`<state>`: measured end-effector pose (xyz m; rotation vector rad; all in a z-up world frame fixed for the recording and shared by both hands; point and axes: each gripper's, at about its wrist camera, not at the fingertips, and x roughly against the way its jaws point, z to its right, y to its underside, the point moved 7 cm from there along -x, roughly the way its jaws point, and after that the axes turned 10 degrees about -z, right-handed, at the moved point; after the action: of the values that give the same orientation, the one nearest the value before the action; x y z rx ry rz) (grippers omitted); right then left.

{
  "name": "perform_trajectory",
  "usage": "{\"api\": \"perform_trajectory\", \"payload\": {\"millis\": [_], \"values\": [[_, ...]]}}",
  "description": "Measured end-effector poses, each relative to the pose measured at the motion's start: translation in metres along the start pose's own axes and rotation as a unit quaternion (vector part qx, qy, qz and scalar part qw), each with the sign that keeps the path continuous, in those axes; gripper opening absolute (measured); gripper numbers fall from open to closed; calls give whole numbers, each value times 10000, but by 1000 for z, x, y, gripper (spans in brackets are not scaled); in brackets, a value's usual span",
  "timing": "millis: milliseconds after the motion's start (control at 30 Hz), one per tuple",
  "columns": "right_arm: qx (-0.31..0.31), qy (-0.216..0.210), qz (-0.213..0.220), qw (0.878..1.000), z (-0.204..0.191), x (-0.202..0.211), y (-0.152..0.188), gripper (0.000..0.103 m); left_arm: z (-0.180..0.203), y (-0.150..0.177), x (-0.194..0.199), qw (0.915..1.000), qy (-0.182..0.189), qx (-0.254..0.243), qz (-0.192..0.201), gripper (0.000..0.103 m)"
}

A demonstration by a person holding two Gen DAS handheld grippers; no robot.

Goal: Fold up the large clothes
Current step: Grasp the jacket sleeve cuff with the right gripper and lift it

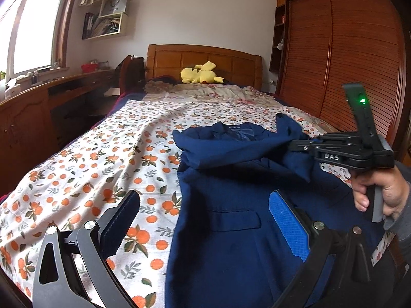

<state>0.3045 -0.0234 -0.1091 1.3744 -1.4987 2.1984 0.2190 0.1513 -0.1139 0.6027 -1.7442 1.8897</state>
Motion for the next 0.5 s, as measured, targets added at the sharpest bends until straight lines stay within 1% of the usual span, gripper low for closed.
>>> {"api": "perform_trajectory", "payload": {"millis": [67, 167, 200, 233, 300, 433, 500], "values": [[-30, 254, 176, 9995, 10, 9, 1, 7, 4, -1, -4, 10000, 0, -16, -27, 101], [-204, 424, 376, 9982, 26, 19, 0, 7, 9, -1, -11, 10000, -3, -53, -77, 101], [-244, 396, 374, 9982, 28, 20, 1, 7, 10, -1, -12, 9999, 0, -68, -91, 101], [-273, 321, 294, 9987, 31, 18, 5, 7, 12, -1, -14, 9999, 1, -85, -106, 101], [-278, 332, 159, 9989, 33, 12, 15, 7, 14, -1, -17, 9999, 2, -103, -136, 101], [-349, 128, -255, 9990, 31, -6, 48, 8, 19, -2, -21, 9998, 39, -131, -150, 101], [-350, 96, -427, 9984, 29, -14, 64, 8, 22, -2, -23, 9997, 54, -153, -166, 101]]}}
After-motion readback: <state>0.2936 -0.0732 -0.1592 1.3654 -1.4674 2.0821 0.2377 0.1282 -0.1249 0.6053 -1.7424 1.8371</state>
